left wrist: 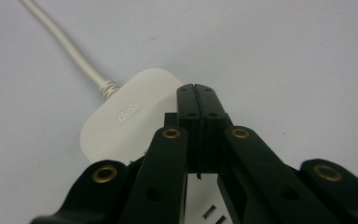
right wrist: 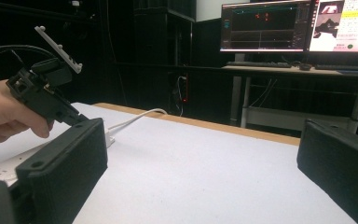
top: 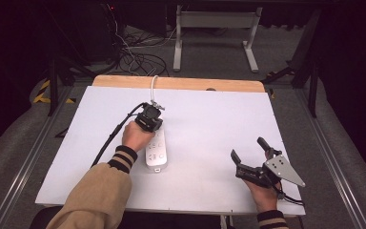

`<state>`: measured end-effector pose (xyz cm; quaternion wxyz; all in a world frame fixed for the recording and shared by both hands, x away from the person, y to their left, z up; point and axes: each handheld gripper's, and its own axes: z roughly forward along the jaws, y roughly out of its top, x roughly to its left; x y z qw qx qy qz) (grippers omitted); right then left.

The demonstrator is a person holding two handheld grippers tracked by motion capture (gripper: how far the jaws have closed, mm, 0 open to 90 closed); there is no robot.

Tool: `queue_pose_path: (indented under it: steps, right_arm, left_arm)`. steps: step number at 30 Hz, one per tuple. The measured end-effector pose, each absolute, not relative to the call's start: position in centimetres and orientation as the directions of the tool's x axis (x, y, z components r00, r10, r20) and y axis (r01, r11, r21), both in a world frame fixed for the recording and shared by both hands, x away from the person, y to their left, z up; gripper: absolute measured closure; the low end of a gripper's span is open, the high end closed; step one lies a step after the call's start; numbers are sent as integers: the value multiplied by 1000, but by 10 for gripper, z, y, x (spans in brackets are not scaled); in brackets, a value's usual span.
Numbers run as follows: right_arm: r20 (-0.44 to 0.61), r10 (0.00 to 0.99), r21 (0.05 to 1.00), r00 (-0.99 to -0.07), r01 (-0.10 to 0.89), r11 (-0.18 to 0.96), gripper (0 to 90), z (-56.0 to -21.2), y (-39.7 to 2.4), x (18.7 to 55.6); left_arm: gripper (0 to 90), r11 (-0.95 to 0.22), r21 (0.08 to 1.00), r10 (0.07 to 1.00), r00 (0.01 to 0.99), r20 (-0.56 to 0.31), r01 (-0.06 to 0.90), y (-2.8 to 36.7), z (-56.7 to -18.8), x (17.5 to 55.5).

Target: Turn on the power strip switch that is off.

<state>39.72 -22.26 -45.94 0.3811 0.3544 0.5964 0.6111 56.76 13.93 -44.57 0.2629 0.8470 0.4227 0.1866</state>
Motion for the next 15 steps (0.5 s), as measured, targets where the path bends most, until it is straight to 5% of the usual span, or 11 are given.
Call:
queue_pose_path:
  steps: [15]
  right_arm:
    - [-21,888,999,-459,-44,1,22,-459,-223,397]
  left_arm:
    - [900,-498,605,817,570,88,621,140,-446,568]
